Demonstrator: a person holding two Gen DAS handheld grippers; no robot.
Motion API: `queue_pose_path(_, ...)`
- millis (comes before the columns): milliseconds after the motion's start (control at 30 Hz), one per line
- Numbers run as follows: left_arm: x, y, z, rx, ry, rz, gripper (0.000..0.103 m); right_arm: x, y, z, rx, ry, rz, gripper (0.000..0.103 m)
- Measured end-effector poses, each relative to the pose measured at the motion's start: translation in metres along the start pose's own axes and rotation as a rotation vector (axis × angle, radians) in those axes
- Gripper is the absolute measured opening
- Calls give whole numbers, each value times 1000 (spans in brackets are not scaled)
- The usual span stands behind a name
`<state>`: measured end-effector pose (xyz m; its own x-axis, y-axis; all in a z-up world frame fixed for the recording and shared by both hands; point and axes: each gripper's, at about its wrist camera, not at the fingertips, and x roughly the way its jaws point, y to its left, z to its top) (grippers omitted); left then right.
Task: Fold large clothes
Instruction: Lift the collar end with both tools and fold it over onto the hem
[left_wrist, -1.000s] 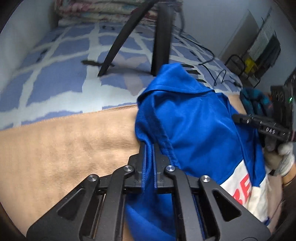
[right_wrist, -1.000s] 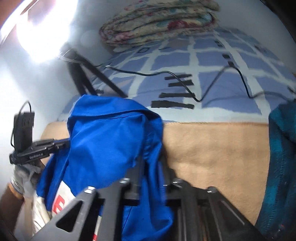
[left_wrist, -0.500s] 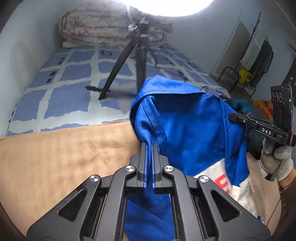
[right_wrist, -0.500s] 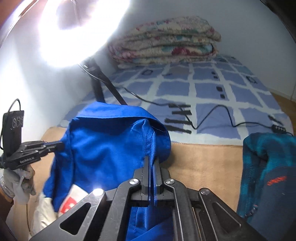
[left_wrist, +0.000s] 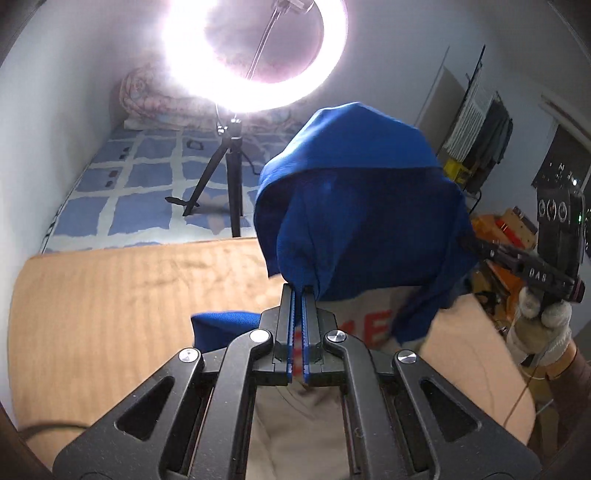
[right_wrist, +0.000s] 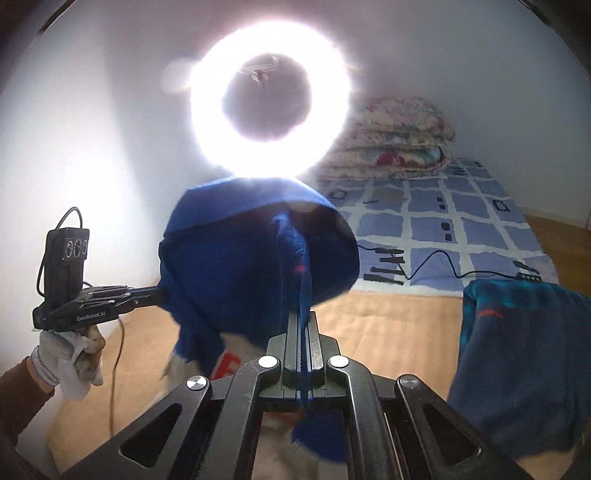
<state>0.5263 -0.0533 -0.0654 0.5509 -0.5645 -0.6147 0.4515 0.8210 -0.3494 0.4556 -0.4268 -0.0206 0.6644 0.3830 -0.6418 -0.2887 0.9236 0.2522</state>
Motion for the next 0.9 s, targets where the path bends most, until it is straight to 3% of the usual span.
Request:
queue_pose_path(267, -79, -44, -56, -4, -6, -35, 0, -79, 50, -59, -21, 15, -18, 0)
queue_pose_path(467, -123, -62, -130, -49, 9, -57, 0, -116, 75, -125, 4, 54, -24, 0)
queue_pose_path(633, -132, -71, -193, -31, 82, -16, 0, -124, 93, -190, -1, 134, -61, 0)
queue_pose_path(800, -124, -66, -263, -57, 211, 42, 0, -111, 95, -253, -9, 255, -118, 0)
queue_pose_path(900, -127, -60, -286, -84, 253, 58, 0, -108, 95, -274, -34, 296, -162, 3)
